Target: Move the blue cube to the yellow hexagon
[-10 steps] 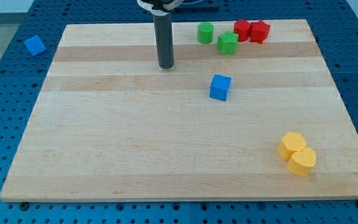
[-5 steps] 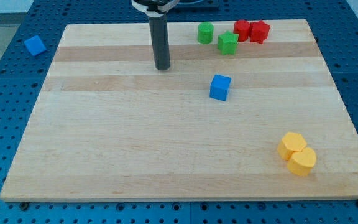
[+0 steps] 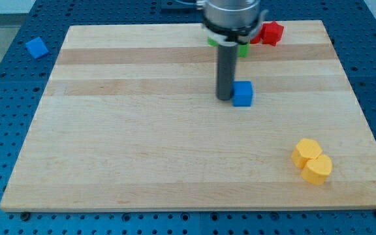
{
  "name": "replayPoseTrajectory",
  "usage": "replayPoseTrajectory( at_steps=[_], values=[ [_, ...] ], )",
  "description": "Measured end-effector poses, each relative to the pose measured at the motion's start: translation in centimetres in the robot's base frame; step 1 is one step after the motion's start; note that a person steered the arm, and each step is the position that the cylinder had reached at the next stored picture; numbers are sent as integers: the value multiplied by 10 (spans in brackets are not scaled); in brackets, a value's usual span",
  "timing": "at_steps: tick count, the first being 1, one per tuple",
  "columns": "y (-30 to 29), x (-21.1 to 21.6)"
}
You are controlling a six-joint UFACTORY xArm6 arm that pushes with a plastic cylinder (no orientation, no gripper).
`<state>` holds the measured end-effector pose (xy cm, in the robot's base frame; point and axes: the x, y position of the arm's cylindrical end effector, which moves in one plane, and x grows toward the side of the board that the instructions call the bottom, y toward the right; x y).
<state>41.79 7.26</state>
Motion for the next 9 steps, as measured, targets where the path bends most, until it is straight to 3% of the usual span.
replayPoseTrajectory(
  at_steps=[1, 2, 4, 5, 6, 7, 8, 9],
  values=[
    [62, 57],
    [55, 59],
    [-21, 25],
    [-6, -3],
    [46, -7],
    [79, -2],
    [80, 39],
    [80, 37]
  ],
)
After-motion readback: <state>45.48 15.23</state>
